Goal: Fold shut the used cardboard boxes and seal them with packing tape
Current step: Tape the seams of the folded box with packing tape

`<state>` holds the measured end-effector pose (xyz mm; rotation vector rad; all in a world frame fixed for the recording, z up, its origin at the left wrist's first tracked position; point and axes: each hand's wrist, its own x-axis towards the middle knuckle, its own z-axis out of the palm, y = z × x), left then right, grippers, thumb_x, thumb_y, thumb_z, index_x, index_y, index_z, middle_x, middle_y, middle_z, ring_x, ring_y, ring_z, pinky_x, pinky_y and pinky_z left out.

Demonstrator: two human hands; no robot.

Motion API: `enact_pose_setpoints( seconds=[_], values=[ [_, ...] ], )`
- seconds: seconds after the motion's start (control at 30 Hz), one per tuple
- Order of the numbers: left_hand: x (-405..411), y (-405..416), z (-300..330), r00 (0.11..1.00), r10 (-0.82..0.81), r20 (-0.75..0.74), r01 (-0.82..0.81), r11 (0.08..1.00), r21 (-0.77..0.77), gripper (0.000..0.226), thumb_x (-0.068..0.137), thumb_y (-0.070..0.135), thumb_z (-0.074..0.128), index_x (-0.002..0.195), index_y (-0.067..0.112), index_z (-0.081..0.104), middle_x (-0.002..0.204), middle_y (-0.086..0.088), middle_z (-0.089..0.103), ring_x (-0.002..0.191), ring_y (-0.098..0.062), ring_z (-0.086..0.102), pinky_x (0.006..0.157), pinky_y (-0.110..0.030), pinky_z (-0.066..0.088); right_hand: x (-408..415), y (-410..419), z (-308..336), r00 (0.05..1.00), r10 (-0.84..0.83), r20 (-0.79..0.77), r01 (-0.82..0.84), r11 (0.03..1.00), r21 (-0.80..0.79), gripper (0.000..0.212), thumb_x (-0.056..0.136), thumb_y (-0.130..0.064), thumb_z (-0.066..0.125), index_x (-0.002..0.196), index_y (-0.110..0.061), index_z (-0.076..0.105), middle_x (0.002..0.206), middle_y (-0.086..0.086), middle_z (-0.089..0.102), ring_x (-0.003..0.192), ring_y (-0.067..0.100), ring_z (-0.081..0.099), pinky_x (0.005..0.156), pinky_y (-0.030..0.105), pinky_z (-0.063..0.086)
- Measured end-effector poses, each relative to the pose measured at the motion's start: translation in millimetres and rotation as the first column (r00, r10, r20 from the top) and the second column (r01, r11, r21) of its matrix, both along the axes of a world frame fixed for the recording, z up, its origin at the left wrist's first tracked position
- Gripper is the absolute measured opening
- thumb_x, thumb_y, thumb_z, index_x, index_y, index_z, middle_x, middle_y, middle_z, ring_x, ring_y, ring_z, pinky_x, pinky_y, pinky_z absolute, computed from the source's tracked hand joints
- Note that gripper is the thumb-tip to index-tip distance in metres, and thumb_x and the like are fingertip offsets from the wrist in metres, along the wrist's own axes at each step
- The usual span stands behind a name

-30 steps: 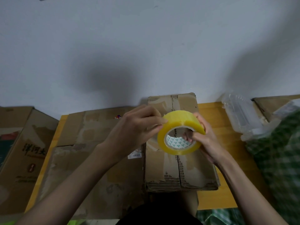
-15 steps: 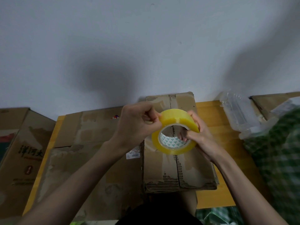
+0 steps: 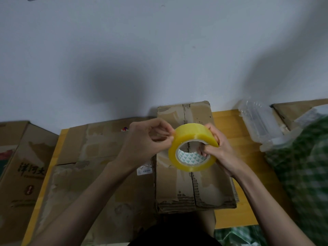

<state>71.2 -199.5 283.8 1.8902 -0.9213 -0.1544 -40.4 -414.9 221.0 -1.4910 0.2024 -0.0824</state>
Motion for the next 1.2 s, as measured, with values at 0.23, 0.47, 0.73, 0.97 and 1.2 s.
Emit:
enact_pose_setpoints(
  seconds=[0.23, 0.47, 0.73, 0.97, 1.2],
  values=[
    [14.3, 1.6, 10.9, 0.984, -0.176, 0.028, 0.172, 0.98, 0.102, 0.017, 0.075, 0.021, 0.085, 0.09, 0.013, 0.081, 0.086, 0.009, 0.075, 0.078, -0.011, 0.071, 0.069, -0.026, 0.058, 1.9, 2.2, -0.2, 0.998, 0.059, -0.003, -0.059, 0.995, -0.078, 0.035, 0.07, -0.006, 0.066, 0.088, -0.035, 0.06, 0.08, -0.004, 0.058, 0.075, 0.011, 0.057, 0.066, 0.022, 0.049],
    [13.6, 6.6, 9.5, 0.957, -0.204, 0.205, 0.176, 0.973, 0.147, 0.007, 0.081, 0.013, 0.081, 0.088, 0.011, 0.08, 0.085, 0.006, 0.074, 0.075, -0.005, 0.068, 0.069, -0.014, 0.055, 4.4, 2.7, 2.5, 0.997, 0.071, -0.024, -0.073, 0.994, -0.084, 0.033, 0.07, -0.006, 0.065, 0.098, -0.019, 0.056, 0.079, -0.004, 0.06, 0.076, 0.011, 0.06, 0.071, 0.027, 0.05],
    [2.4, 1.0, 3.1, 0.959, 0.019, 0.283, -0.033, 0.998, 0.045, 0.013, 0.075, 0.005, 0.084, 0.075, 0.009, 0.072, 0.072, 0.005, 0.069, 0.066, -0.009, 0.064, 0.061, -0.02, 0.055, 5.3, 8.9, 8.0, 0.996, 0.091, -0.019, -0.092, 0.993, -0.08, 0.034, 0.072, -0.004, 0.064, 0.102, -0.018, 0.054, 0.08, -0.004, 0.062, 0.078, 0.011, 0.062, 0.07, 0.027, 0.053],
    [1.0, -4.7, -0.6, 0.971, 0.121, 0.206, -0.12, 0.993, -0.019, 0.017, 0.075, 0.003, 0.083, 0.071, 0.01, 0.068, 0.066, 0.002, 0.067, 0.06, -0.014, 0.061, 0.055, -0.015, 0.049, 5.4, 11.8, 13.5, 0.995, 0.098, -0.001, -0.098, 0.991, -0.096, 0.033, 0.072, -0.004, 0.063, 0.096, -0.025, 0.055, 0.08, -0.005, 0.061, 0.077, 0.011, 0.06, 0.069, 0.029, 0.051],
    [5.6, -0.9, 13.8, 0.932, 0.051, 0.359, -0.042, 0.999, -0.033, 0.019, 0.072, -0.003, 0.083, 0.066, 0.003, 0.066, 0.065, 0.003, 0.064, 0.059, -0.014, 0.058, 0.056, -0.013, 0.047, 9.4, 1.9, 30.2, 0.986, 0.166, 0.014, -0.162, 0.976, -0.143, 0.033, 0.065, -0.019, 0.066, 0.096, -0.023, 0.056, 0.078, 0.002, 0.058, 0.074, 0.02, 0.058, 0.068, 0.034, 0.049]
  ],
)
